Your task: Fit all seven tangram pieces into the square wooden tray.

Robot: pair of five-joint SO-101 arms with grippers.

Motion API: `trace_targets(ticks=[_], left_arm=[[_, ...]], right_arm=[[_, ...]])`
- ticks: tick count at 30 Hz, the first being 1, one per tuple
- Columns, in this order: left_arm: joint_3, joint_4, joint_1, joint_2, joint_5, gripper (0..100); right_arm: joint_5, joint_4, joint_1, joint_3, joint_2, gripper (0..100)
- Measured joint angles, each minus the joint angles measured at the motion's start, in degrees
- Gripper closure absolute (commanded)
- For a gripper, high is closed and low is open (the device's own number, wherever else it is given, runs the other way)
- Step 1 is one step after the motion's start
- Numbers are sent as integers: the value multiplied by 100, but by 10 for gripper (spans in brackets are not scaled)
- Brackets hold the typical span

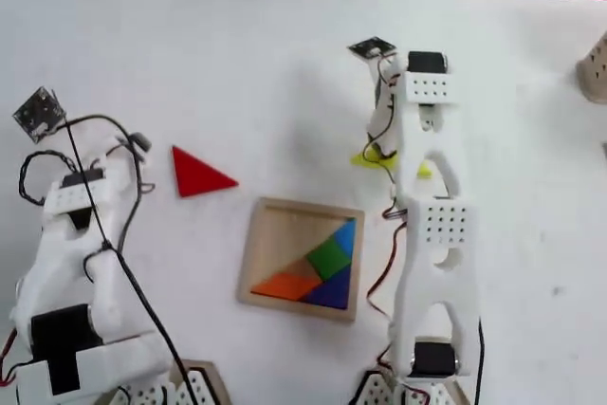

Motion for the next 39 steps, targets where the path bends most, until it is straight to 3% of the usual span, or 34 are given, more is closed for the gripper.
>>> trace_targets(ticks=[6, 14, 18, 23, 28, 31, 34, 39], left_arm=[[0, 0, 0, 0, 0, 771], [0, 0, 0, 0, 0, 771], [0, 0, 0, 0, 0, 771], [0, 0, 26, 0, 9, 771], [0, 0, 70, 0, 0, 771], [0, 0, 79, 0, -44, 771], [0, 0, 79, 0, -202, 771], [0, 0, 79, 0, -246, 771]], right_arm=[[-255, -554, 70, 1477, -1002, 979], [-492, -2629, 141, 5433, -3745, 974], [-378, -3385, 132, 6549, -4721, 838], [123, -3349, 141, 6400, -4809, 787], [721, -2760, 158, 5204, -4062, 777], [1204, -2163, 149, 4149, -3270, 703], [1969, -1468, 141, 2954, -2365, 625], [3376, -141, -105, 1152, -993, 614]])
